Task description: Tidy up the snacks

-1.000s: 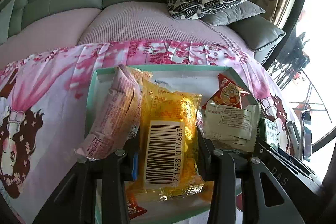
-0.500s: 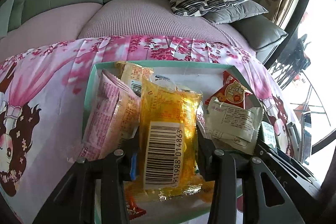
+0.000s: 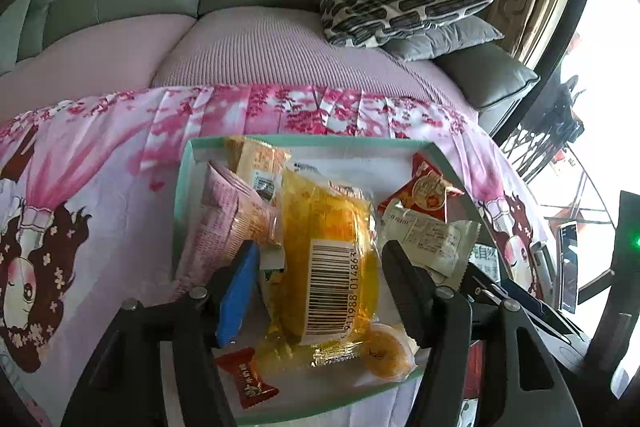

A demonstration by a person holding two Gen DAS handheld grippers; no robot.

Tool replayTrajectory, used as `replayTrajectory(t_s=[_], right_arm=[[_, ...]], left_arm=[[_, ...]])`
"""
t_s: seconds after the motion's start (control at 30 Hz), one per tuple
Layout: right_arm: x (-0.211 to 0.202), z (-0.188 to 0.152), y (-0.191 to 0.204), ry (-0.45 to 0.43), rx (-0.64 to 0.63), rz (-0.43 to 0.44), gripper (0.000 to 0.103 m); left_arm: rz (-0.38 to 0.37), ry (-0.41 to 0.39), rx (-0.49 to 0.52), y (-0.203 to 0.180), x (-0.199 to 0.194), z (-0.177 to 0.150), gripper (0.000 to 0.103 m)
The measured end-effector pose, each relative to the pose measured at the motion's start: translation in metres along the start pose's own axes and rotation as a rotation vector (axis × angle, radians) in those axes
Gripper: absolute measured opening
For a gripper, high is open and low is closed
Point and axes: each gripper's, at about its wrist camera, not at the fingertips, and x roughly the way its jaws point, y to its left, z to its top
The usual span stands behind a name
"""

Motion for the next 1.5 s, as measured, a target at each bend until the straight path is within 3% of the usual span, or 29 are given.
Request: replayTrajectory(t_s=[0.23, 0.33, 0.53, 0.63, 1.23, 1.5], right_arm=[[-0.002, 0.001, 0.002, -0.008, -0.031, -0.027, 0.079], [-0.001, 0.000, 0.004, -0.007, -0.047, -0.038, 0.086], [0.003, -0.002, 0.007, 0.006, -0.069, -0.039, 0.097], [0.006, -0.003, 0.006, 0.020, -0.068, -0.042, 0.103], [0.006, -0.003, 0.008, 0.013, -0.090, -0.045, 0.103], [0.001, -0.006, 0.012, 0.009, -0.121, -0.045, 0.103]], left_arm=[[0.047, -0.027, -0.027, 0.009, -0.012, 0.005, 0.076], [0.104, -0.043, -0.037, 0.017, -0.013, 0.006, 0.089], [0.178, -0.047, -0.069, 0.034, -0.011, 0.005, 0.089], [0.217, -0.062, -0.068, 0.039, -0.013, 0.004, 0.096], [0.435, -0.007, -0.122, 0.067, -0.005, -0.004, 0.097], [0.604, 0.044, -0.136, 0.068, -0.006, -0.010, 0.097]])
